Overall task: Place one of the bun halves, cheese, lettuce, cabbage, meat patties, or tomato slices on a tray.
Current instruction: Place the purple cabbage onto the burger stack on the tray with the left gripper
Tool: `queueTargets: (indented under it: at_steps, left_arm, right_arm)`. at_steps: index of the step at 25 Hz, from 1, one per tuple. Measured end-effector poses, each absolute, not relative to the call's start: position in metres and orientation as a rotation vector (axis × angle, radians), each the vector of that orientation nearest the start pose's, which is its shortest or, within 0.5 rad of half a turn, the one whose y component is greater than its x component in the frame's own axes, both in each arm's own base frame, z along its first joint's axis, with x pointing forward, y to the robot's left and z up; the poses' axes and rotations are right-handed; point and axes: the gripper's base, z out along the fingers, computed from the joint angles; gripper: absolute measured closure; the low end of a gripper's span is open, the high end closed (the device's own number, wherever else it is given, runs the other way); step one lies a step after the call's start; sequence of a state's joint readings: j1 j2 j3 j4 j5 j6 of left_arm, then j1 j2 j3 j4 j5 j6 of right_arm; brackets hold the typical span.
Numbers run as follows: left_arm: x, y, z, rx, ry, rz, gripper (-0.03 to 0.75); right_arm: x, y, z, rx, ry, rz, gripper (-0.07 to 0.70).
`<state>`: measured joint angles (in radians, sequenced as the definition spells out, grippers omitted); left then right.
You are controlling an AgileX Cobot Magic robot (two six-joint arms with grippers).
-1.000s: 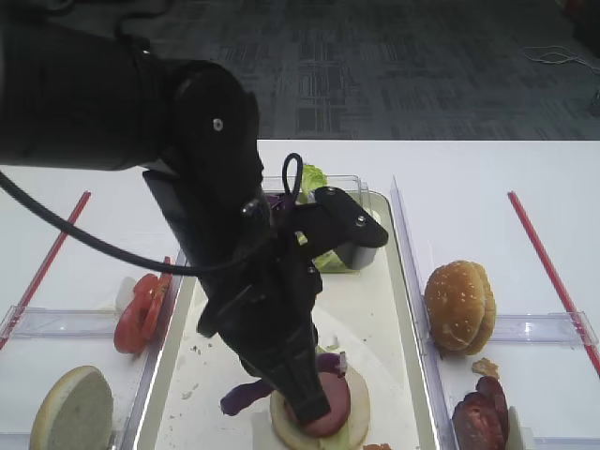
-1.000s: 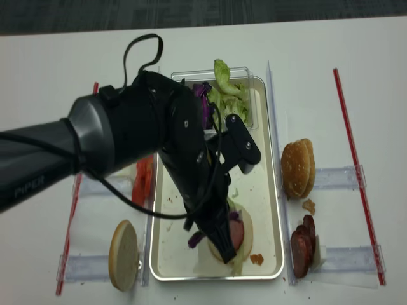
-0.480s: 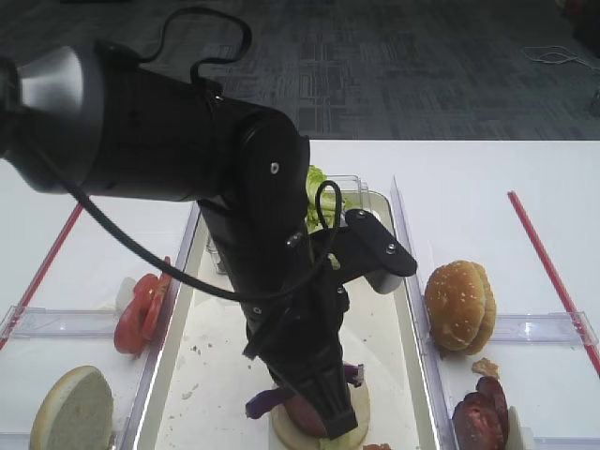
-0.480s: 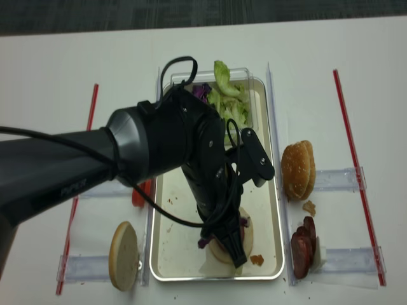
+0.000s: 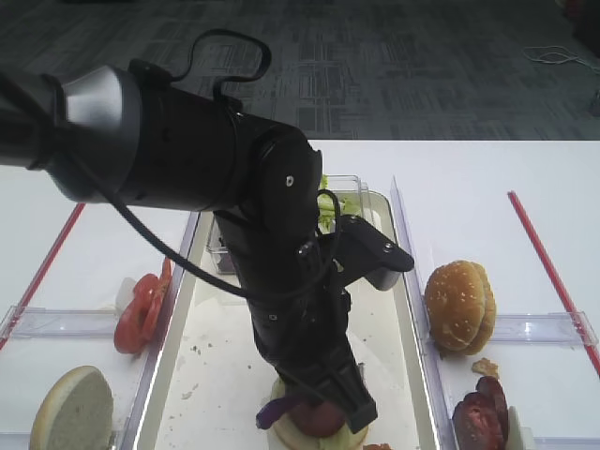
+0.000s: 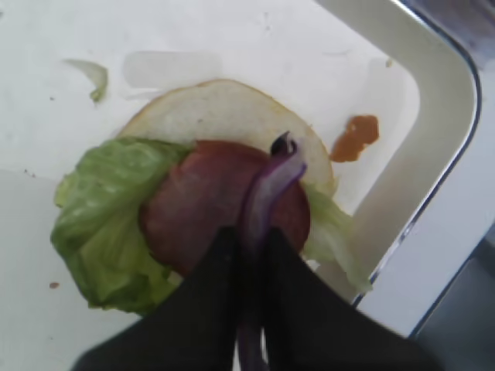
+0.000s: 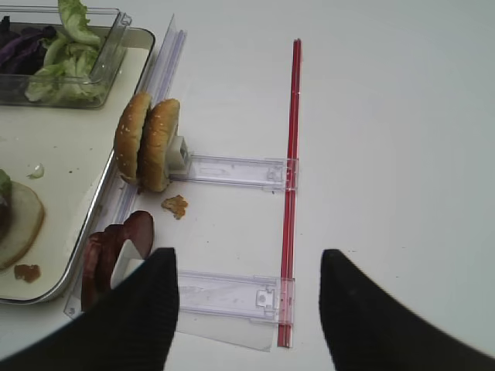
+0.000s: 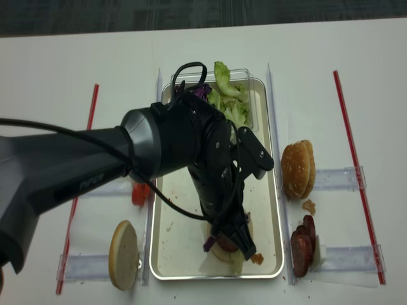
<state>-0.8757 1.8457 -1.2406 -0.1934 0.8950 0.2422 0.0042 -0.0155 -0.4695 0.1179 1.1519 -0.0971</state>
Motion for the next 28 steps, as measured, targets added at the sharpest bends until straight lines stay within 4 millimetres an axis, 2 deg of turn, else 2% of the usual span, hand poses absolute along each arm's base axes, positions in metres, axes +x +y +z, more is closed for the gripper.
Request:
queueTargets:
  at_steps: [10, 13, 17, 28]
  left_arm:
    - [0.221, -0.286, 0.191, 1.271, 2.720, -0.331, 0.671]
    - [0.222, -0.287, 0.185, 1.244, 2.745, -0.326, 0.671]
    - [0.223, -0.288, 0.178, 1.235, 2.770, -0.316, 0.671]
    - [0.223, -0.288, 0.178, 1.234, 2.769, -0.317, 0.655]
  right_arm:
    - [-0.008, 0.010, 0.262, -0.120, 2.142, 0.090, 0.204]
    - [-0.008, 0.010, 0.262, -0.120, 2.142, 0.090, 0.204]
    - [-0.008, 0.010, 0.262, -0.120, 2.142, 0.090, 0.204]
    - [-0.008, 0.010, 0.262, -0.120, 2.142, 0.090, 0.204]
